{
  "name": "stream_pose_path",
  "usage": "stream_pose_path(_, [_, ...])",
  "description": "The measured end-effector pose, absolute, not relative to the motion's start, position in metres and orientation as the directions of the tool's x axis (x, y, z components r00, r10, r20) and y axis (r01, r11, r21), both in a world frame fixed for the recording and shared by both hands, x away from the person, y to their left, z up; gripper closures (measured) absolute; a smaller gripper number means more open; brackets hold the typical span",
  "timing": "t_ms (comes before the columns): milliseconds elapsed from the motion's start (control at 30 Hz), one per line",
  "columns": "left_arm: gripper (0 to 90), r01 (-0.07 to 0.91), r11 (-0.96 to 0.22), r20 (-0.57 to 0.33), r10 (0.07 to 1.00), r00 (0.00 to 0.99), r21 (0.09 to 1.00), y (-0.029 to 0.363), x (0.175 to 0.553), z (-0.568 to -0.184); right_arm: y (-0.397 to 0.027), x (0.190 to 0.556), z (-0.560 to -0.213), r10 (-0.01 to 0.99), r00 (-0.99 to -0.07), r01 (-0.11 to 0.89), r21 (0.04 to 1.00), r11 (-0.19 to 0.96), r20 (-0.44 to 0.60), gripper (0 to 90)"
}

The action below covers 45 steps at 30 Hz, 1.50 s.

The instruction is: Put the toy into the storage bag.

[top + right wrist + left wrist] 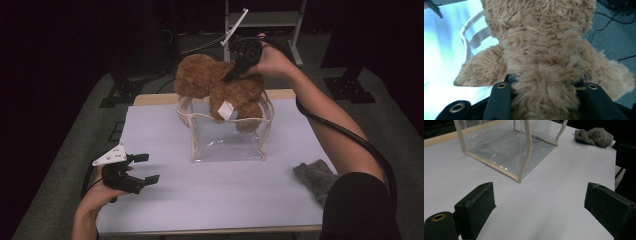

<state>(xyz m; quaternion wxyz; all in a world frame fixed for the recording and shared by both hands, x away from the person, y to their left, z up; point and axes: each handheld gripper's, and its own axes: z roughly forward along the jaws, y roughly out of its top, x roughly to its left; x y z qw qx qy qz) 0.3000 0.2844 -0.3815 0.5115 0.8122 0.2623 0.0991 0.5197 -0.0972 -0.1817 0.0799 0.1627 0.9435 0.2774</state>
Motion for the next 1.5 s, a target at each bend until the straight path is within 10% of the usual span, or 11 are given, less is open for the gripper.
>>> stream_pose_path(1500, [8.6, 0.333, -0.342, -0.116, 0.523, 0.844, 0.879, 0.283, 0.300, -0.384, -0.095, 0.510, -0.291, 0.336, -0.939, 0.339, 0.371, 0.865, 0.074, 60.8])
